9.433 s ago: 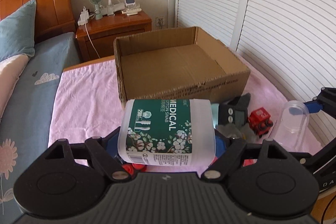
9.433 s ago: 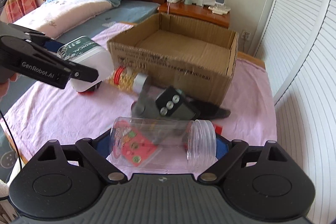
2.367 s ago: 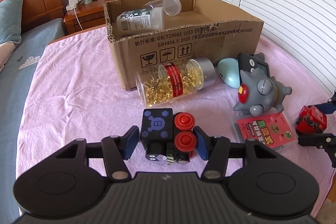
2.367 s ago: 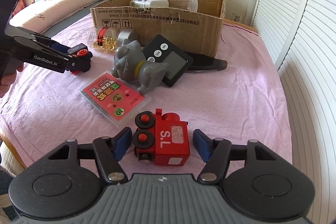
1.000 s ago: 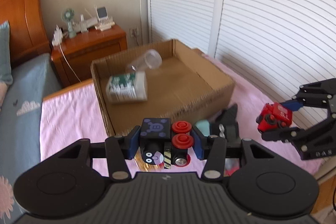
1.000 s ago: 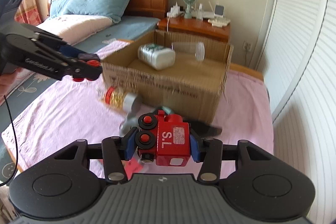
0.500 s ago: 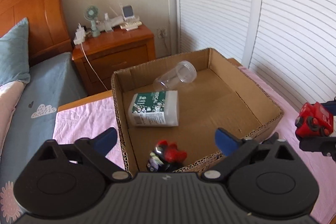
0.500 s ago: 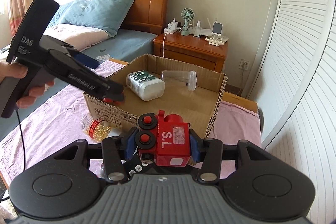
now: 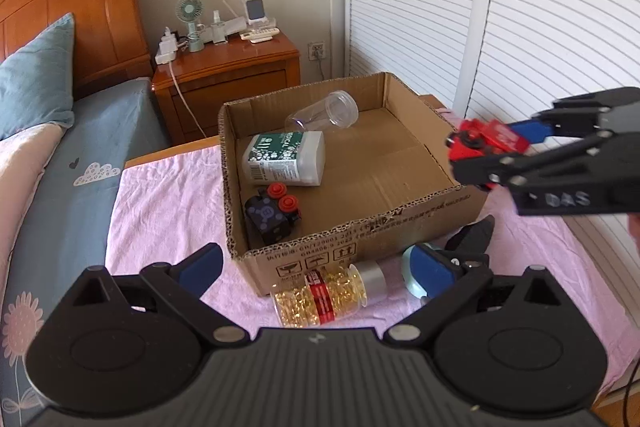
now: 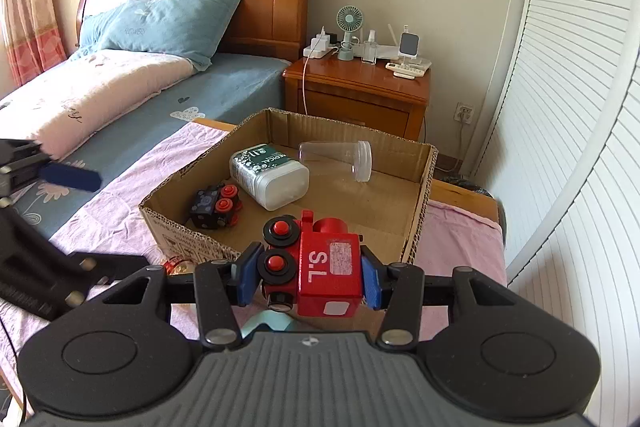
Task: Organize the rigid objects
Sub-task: 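Lower the red S.L train into the box and open the right gripper, then move the right tool to the gray toy cat and close the right gripper on it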
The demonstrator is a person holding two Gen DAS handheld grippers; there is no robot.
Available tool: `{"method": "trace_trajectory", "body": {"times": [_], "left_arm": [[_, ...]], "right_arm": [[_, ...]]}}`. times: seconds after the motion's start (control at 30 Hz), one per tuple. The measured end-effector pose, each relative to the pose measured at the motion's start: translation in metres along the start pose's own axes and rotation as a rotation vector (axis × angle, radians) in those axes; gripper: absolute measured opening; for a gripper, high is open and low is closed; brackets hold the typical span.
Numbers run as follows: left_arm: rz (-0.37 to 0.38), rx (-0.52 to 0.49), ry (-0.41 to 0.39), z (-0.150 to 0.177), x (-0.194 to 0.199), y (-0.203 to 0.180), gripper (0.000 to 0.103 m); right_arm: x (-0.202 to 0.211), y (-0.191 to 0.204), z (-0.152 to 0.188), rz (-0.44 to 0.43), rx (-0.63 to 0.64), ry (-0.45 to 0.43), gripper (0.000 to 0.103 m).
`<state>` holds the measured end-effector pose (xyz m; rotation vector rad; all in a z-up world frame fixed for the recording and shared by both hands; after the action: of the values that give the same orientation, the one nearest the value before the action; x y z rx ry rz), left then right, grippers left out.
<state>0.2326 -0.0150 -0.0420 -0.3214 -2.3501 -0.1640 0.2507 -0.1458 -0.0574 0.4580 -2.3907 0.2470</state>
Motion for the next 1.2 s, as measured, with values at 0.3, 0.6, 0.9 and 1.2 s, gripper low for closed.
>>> {"method": "trace_trajectory", "body": {"times": [0.3, 0.6, 0.9, 1.2], "left_arm": [[-0.055, 0.049, -0.054, 0.004, 0.025, 0.017, 0.100], [-0.069, 0.090, -0.045, 0.013, 0.024, 0.032, 0.100], [-0.073, 0.120, -0.028, 0.019, 0.020, 0.040, 0.100], [-0.075, 0.129, -0.026, 0.022, 0.026, 0.037, 0.100]], "right_arm": [[-0.042, -0.008, -0.036, 0.034, -0.009, 0.035, 0.055], [-0.098, -0.030, -0.066, 0.067, -0.070, 0.092, 0.055], [-0.105, -0.042, -0.073, 0.105, -0.126, 0.069, 0.103], [-0.069, -0.034, -0.044, 0.113, -0.158, 0.102, 0.103]]}}
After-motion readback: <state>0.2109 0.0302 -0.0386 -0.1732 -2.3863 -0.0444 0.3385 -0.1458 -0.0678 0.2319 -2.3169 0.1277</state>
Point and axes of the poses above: each gripper's, at about its wrist camera, not at the fingertips, and x roughly against the way its jaws point, y to its left, z to its underside, the point moved 10 cm from there along -x, roughly the way its jaws point, and after that the axes turned 1 degree about z, right-handed, at the moved point
